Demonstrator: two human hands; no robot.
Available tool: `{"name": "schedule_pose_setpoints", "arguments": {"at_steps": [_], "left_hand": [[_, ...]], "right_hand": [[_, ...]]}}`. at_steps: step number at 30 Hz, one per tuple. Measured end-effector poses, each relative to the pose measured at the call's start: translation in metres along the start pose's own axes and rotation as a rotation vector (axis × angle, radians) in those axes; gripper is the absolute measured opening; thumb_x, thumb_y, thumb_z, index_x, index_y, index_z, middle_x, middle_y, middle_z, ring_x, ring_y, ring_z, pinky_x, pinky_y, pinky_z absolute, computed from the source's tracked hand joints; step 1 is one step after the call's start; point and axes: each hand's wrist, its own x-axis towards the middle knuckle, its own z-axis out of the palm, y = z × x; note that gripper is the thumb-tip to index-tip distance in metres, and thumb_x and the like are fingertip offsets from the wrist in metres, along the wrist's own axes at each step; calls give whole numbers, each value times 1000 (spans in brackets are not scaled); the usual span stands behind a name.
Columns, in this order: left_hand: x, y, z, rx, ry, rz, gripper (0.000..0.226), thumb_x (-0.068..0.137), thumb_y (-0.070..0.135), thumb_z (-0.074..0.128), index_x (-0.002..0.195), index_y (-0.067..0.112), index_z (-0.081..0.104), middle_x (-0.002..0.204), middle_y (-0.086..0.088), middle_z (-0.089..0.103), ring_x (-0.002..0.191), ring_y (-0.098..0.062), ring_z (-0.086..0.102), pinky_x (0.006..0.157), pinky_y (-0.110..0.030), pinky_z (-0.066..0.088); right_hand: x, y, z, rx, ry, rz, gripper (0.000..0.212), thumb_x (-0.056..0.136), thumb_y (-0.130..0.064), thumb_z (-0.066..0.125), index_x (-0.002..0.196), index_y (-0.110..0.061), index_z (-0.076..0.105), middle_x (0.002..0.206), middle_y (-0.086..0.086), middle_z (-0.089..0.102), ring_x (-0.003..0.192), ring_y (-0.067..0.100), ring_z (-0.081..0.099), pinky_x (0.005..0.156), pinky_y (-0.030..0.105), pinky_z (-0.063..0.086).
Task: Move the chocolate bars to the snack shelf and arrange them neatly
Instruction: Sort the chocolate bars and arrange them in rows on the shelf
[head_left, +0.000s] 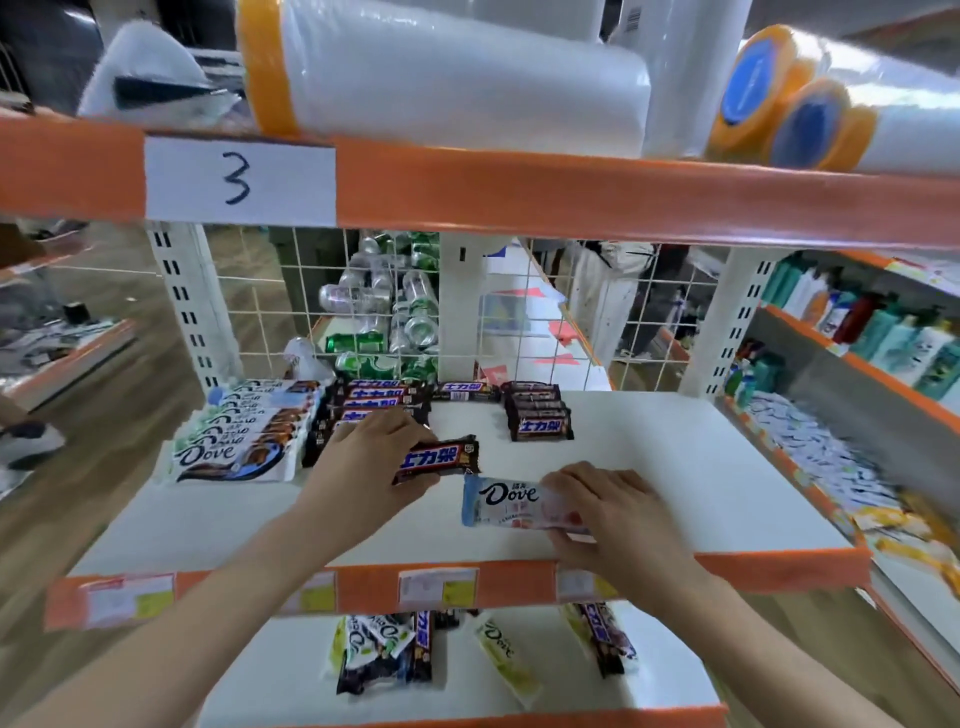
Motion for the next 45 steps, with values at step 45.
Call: {"name": "schedule_pose_setpoints", "arguments": {"at_steps": [45], "left_hand": [[142,84,131,-13,-91,-85,37,78,44,66,109,25,61,102,9,55,96,-10,50,83,-29,38]], "right_hand": [[-6,185,63,122,-60,37,42,58,-21,81,98,-14,68,94,-1,68,66,20,65,67,29,52]]}}
